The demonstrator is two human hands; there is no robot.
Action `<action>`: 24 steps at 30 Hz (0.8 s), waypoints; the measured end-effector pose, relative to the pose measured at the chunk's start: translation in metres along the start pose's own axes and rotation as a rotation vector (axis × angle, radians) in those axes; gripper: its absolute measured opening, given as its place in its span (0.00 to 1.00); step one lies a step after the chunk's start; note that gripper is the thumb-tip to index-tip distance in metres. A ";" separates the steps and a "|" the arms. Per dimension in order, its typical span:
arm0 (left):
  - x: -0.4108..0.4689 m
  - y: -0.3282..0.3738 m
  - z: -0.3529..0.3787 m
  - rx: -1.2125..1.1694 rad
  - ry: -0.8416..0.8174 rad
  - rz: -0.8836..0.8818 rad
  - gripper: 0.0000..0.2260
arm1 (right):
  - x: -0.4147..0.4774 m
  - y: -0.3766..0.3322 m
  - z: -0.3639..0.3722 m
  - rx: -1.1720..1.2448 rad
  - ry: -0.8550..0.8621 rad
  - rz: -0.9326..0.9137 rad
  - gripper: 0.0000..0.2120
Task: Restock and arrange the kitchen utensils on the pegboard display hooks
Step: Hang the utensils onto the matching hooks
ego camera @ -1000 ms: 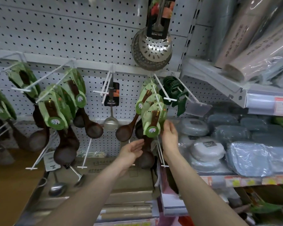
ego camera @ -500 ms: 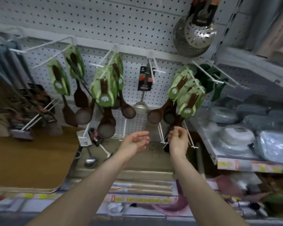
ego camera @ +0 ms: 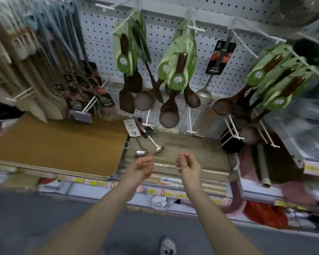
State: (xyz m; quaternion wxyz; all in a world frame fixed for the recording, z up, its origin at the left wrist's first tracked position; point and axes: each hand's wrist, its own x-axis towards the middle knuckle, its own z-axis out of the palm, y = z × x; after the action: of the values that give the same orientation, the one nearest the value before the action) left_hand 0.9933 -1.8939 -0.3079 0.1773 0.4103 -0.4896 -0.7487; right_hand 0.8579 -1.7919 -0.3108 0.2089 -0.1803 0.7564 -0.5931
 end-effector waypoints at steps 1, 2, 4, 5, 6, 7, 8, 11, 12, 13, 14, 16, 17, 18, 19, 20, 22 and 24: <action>0.003 -0.008 -0.008 0.002 0.028 -0.008 0.11 | 0.000 0.007 0.005 -0.012 -0.028 0.004 0.09; 0.007 -0.017 -0.016 0.011 0.052 -0.015 0.11 | 0.001 0.015 0.011 -0.027 -0.048 0.003 0.09; 0.016 -0.033 -0.028 0.039 0.084 -0.026 0.11 | 0.006 0.029 0.020 -0.058 -0.083 -0.014 0.10; 0.023 -0.040 -0.034 0.057 0.094 -0.031 0.11 | 0.011 0.038 0.025 -0.076 -0.105 -0.015 0.09; 0.029 -0.048 -0.040 0.077 0.107 -0.036 0.12 | 0.016 0.046 0.029 -0.090 -0.125 -0.008 0.09; 0.036 -0.055 -0.044 0.100 0.124 -0.042 0.12 | 0.021 0.054 0.034 -0.105 -0.139 0.001 0.08; 0.043 -0.061 -0.048 0.128 0.145 -0.047 0.12 | 0.026 0.062 0.038 -0.129 -0.145 0.000 0.09; 0.071 -0.072 -0.054 0.213 0.187 -0.046 0.13 | 0.045 0.082 0.049 -0.182 -0.178 0.002 0.11; 0.083 -0.075 -0.055 0.234 0.197 -0.043 0.13 | 0.052 0.089 0.053 -0.185 -0.191 0.004 0.11; 0.095 -0.078 -0.056 0.242 0.206 -0.041 0.13 | 0.060 0.096 0.057 -0.192 -0.204 0.000 0.11; 0.109 -0.082 -0.057 0.247 0.220 -0.037 0.13 | 0.070 0.105 0.061 -0.212 -0.217 -0.006 0.10; 0.132 -0.085 -0.059 0.290 0.259 -0.014 0.12 | 0.089 0.114 0.068 -0.249 -0.233 -0.027 0.10; 0.147 -0.091 -0.060 0.327 0.272 0.000 0.12 | 0.102 0.123 0.074 -0.251 -0.242 -0.041 0.10; 0.156 -0.090 -0.060 0.357 0.277 0.017 0.13 | 0.112 0.126 0.078 -0.243 -0.248 -0.055 0.10; 0.167 -0.091 -0.060 0.372 0.277 0.031 0.14 | 0.124 0.131 0.083 -0.243 -0.250 -0.067 0.09; 0.176 -0.089 -0.060 0.381 0.280 0.036 0.14 | 0.134 0.133 0.087 -0.251 -0.251 -0.078 0.09; 0.201 -0.089 -0.060 0.405 0.303 0.046 0.13 | 0.157 0.138 0.097 -0.283 -0.255 -0.105 0.08; 0.224 -0.088 -0.060 0.401 0.341 0.040 0.11 | 0.178 0.141 0.108 -0.313 -0.255 -0.128 0.07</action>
State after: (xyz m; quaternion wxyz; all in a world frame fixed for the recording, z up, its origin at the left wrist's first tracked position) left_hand 0.9177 -2.0387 -0.4947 0.1873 0.5477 -0.5994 -0.5529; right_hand 0.7602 -1.9404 -0.4887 0.2343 -0.3319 0.7936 -0.4529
